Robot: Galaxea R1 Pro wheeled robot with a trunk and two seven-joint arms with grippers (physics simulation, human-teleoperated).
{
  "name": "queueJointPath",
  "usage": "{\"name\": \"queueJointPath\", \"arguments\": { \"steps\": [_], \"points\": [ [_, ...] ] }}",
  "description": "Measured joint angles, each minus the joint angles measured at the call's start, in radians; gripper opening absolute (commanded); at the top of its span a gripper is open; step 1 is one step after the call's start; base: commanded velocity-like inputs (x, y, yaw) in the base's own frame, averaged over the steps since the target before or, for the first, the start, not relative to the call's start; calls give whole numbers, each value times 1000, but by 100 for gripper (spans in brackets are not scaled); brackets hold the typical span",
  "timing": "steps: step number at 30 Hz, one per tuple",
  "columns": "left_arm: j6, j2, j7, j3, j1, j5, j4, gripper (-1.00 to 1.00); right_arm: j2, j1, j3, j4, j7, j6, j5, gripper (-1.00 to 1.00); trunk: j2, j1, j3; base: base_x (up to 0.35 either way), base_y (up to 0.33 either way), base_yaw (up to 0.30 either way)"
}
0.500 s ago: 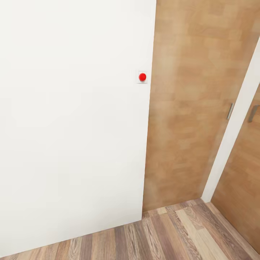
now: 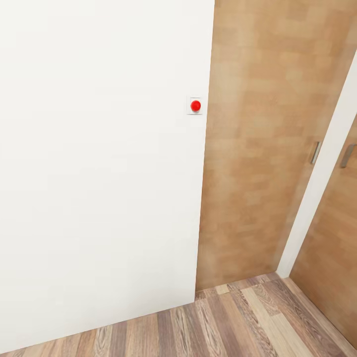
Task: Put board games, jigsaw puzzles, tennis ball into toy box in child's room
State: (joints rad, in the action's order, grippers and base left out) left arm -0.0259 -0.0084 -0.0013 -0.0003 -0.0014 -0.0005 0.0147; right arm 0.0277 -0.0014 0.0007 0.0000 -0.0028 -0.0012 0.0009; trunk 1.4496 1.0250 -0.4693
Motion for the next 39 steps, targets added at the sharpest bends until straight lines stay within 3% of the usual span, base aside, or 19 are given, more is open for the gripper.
{"name": "queueJointPath", "arguments": {
  "steps": [9, 21, 39],
  "points": [
    [-46, 2, 0, 0, 0, -1, 1, 100, -1, 1, 2, 0, 1, -15, 0, 100, 0, 0, 0, 0, 0, 0],
    [-48, -1, 0, 1, 0, 1, -2, 100, 2, 1, 2, 0, 0, -20, 0, 100, 0, 0, 0, 0, 0, 18],
    [-63, 2, 0, -2, 0, -2, 0, 100, 4, 1, 7, 0, -6, -19, 6, 100, 0, 0, 0, 0, 0, 238]
  ]
}}
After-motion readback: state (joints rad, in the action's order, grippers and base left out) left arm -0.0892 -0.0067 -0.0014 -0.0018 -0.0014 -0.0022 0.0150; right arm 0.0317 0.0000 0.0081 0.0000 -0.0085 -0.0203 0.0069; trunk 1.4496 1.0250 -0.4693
